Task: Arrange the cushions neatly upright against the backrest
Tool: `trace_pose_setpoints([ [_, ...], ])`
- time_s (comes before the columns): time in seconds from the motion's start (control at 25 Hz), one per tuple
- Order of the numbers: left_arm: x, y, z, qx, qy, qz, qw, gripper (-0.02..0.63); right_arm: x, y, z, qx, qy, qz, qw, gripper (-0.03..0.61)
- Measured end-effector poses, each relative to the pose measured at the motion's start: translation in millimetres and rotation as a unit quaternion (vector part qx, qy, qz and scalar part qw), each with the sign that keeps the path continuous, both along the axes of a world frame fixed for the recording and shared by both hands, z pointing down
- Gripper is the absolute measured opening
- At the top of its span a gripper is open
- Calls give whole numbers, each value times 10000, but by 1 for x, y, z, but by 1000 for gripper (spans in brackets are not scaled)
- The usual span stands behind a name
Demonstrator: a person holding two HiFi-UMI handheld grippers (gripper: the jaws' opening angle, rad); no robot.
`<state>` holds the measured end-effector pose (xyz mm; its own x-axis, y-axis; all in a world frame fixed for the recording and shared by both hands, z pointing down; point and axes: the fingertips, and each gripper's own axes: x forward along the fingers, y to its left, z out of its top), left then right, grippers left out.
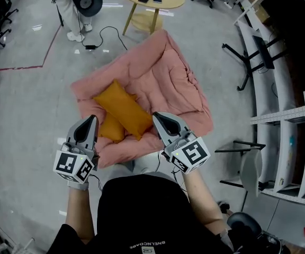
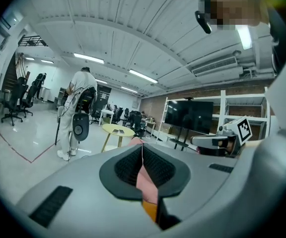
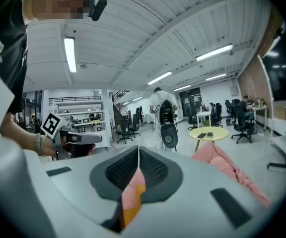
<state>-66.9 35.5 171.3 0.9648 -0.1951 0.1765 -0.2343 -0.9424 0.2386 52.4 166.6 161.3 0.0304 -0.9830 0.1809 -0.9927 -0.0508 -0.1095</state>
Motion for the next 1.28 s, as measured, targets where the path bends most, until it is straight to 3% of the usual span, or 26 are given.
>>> trace_pose_setpoints([
  [0.36,-4,-58,49,-421,-447,-77,9981,14,16,-66,41,-751,-92,-85,9971,20],
  [0.48,-3,-58,65,-550,-634,-50,9965,14,14,-75,67,-1271,-104,-380,9911,122],
  [0.6,2,-53,80,-680,-807,-32,9944,15,17,-79,97,-1729,-200,-580,9830,171],
  [0.88,2,-49,114,-954,-1146,-475,9877,15,23,-96,197,-2748,-634,-1020,9540,319],
  [1.04,-7,-43,130,-1233,-1280,-885,9801,15,22,-107,251,-3235,-805,-1104,9363,348],
  [1.28,-27,-33,148,-1523,-1396,-1390,9685,15,20,-122,320,-3872,-676,-1323,9099,368],
])
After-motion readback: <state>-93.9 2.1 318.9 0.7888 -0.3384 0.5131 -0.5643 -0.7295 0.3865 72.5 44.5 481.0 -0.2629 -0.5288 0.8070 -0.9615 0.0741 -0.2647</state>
